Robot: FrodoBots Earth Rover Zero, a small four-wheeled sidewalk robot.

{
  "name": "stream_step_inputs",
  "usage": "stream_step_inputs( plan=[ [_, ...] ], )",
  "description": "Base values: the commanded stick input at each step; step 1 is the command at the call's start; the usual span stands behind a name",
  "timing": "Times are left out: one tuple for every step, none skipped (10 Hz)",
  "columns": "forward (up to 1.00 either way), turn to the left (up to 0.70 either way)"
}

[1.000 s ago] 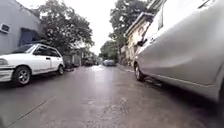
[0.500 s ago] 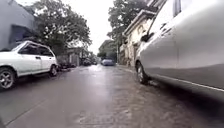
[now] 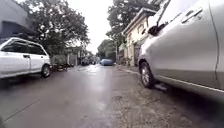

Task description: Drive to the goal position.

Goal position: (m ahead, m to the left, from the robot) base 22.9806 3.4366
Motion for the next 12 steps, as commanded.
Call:
stream_step_inputs(
  plan=[
    [1.0,0.0],
    [1.0,0.0],
    [1.0,0.0],
    [1.0,0.18],
    [1.0,0.27],
    [1.0,0.27],
    [1.0,0.27],
    [1.0,0.04],
    [1.0,0.0],
    [1.0,0.24],
    [1.0,0.02],
    [1.0,0.0]
  ],
)
